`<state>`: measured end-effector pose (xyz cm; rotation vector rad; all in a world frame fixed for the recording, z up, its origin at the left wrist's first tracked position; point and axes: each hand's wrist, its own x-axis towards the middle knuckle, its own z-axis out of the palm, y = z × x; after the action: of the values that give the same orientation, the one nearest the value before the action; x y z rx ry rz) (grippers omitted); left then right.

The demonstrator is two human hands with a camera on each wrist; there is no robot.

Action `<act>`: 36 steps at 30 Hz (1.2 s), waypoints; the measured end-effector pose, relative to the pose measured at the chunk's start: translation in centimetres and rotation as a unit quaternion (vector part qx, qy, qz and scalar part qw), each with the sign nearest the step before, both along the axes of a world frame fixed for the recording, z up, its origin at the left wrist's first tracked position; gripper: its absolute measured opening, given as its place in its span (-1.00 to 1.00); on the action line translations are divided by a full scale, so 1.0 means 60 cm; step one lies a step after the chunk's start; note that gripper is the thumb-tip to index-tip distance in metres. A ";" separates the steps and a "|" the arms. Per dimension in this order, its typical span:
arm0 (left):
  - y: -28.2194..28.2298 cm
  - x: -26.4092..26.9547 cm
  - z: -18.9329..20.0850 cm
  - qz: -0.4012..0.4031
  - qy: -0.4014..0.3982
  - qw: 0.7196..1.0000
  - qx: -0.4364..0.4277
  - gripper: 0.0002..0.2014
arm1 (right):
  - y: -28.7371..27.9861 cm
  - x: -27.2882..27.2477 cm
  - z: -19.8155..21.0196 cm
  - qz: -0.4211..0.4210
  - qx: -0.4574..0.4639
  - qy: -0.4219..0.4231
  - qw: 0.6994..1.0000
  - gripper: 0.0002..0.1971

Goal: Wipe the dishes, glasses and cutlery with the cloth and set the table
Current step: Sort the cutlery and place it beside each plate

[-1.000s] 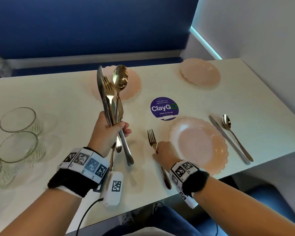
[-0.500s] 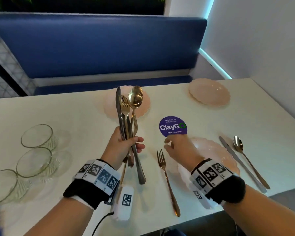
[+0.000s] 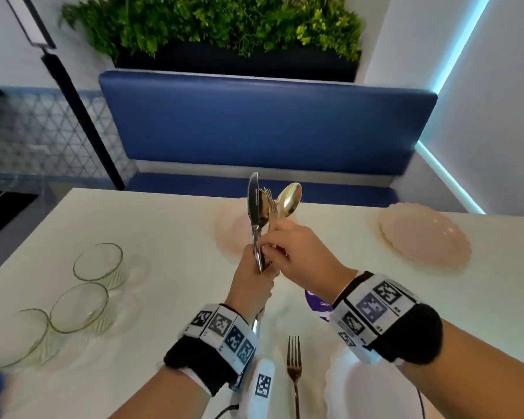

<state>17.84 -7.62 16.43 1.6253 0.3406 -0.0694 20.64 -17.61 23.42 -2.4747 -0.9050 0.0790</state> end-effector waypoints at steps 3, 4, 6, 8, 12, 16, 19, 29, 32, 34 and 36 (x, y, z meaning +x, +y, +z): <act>0.013 0.010 -0.005 -0.002 -0.020 0.993 0.115 -0.85 | 0.018 0.027 0.011 0.056 -0.047 -0.011 0.997 -0.69; 0.022 0.015 -0.005 -0.008 -0.024 0.986 0.164 -0.84 | 0.027 0.037 0.013 0.081 -0.083 -0.013 0.993 -0.66; 0.044 0.026 -0.004 -0.015 -0.030 0.974 0.225 -0.78 | 0.050 0.060 0.013 0.122 -0.163 -0.034 0.978 -0.61; 0.062 0.038 -0.005 -0.028 -0.026 0.967 0.253 -0.76 | 0.072 0.083 0.010 0.148 -0.223 -0.062 0.961 -0.63; 0.107 0.066 -0.014 -0.042 -0.018 0.965 0.259 -0.71 | 0.127 0.120 0.012 0.185 -0.319 -0.099 0.924 -0.74; 0.148 0.071 -0.010 -0.047 -0.015 0.965 0.259 -0.82 | 0.181 0.139 0.019 0.234 -0.407 -0.148 0.870 -0.75; 0.184 0.076 -0.012 -0.059 -0.004 0.968 0.244 -0.90 | 0.209 0.153 0.023 0.243 -0.438 -0.166 0.849 -0.76; 0.300 0.097 -0.025 0.091 0.078 0.993 0.019 -0.96 | 0.188 0.265 0.087 -0.102 -0.147 -0.127 0.976 -0.79; 0.336 0.124 -0.006 0.155 0.056 0.986 -0.038 -0.92 | 0.220 0.273 0.029 -0.219 -0.031 0.023 0.975 -0.80; 0.355 0.141 0.005 0.169 0.041 0.983 -0.052 -0.93 | 0.256 0.271 -0.033 -0.246 -0.022 0.117 0.962 -0.77; 0.367 0.153 0.011 0.170 0.034 0.983 -0.058 -0.90 | 0.291 0.263 -0.091 -0.246 -0.046 0.178 0.952 -0.71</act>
<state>27.00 14.38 17.09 1.4330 0.6505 0.1126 36.43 -0.14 17.95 -2.5777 -0.1269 0.3877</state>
